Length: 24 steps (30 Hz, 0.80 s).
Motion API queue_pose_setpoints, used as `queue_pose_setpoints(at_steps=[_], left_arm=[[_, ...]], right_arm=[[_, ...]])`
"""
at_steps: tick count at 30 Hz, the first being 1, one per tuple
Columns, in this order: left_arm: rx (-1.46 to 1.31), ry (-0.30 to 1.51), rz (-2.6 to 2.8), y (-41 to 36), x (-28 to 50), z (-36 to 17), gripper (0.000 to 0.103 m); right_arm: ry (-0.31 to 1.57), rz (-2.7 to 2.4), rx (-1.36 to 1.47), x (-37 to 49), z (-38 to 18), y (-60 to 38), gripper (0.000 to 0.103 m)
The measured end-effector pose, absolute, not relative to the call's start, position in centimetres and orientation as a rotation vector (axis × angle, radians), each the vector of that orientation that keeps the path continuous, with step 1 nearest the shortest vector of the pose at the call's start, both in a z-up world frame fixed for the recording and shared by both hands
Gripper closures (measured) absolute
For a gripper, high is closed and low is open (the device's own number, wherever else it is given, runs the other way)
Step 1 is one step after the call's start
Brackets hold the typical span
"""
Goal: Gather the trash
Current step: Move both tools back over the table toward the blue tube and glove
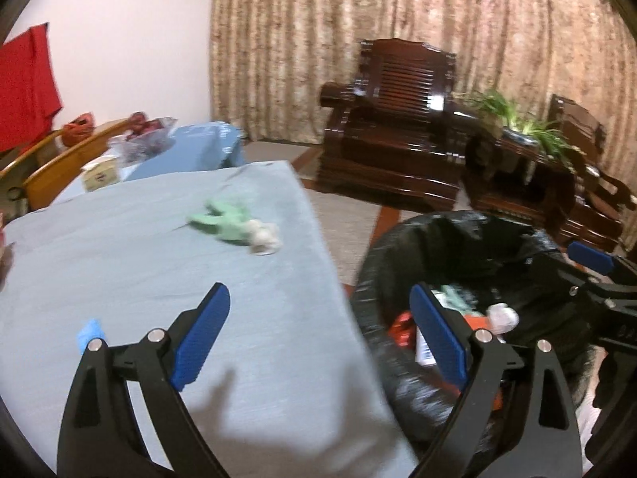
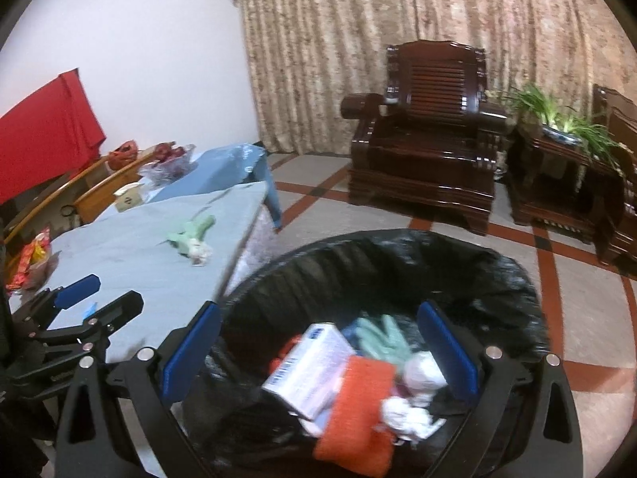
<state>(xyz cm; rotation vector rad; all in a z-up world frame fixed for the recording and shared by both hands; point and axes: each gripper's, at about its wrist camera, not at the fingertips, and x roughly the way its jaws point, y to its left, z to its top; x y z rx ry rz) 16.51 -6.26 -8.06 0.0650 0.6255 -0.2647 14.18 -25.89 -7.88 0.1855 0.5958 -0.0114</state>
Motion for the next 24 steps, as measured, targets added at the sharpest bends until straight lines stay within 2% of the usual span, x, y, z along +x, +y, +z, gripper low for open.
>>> queue_pose_setpoints(at_steps=[20,24], left_arm=[[0.011,0.714,0.059,9.2,15.6,-11.3,0.014],[-0.016,0.753,0.083,10.6,15.7,-12.7,0.017]], right_arm=[[0.613,0.260,0.079,18.0,-8.9,-12.3,0.006],[0.625,0.282,0.069,18.6,-9.5,-10.8,0.006]])
